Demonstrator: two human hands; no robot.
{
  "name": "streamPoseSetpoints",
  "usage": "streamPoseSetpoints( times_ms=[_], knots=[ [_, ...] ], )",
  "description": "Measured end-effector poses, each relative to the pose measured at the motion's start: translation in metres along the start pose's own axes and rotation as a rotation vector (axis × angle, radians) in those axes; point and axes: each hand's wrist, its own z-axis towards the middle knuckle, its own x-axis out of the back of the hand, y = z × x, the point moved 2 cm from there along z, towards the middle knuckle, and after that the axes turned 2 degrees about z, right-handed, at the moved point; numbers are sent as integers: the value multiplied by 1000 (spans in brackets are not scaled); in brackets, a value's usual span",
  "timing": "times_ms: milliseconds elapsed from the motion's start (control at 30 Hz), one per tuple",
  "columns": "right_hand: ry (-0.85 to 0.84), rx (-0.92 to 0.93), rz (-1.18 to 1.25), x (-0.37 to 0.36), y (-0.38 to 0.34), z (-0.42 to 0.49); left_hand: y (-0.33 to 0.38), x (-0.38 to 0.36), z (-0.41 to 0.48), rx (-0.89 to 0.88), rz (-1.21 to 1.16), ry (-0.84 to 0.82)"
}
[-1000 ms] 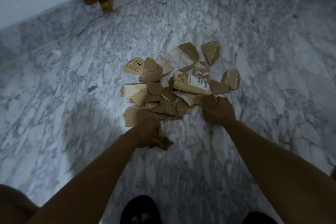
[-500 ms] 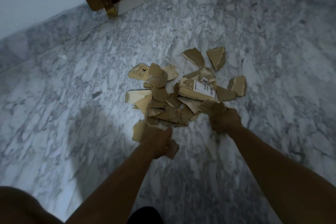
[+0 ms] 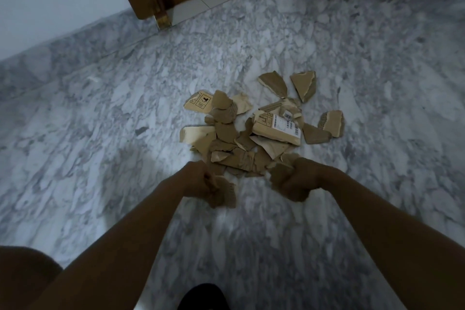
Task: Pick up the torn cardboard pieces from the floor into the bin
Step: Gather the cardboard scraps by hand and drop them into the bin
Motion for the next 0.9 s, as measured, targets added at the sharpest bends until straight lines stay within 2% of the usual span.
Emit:
streamPoseSetpoints(
  times_ms=[133,233,367,467,633,900],
  knots=[
    [109,198,-80,-22,-54,20,-9,-33,2,-80,204,127],
    [244,360,-258,-49,-90,38,-10,-47,0,-128,271,175],
    [429,224,-560,-84,-97,54,-7,-47,-3,-128,302,212],
    [523,214,-536,-94,-94,54,-4,-44,-6,-117,306,237],
    [481,224,-512,-89,-92,58,-7,-42,-8,-105,351,207],
    [410,202,-477,-86,-94,63,-11,-38,-17,-116,481,296]
  ],
)
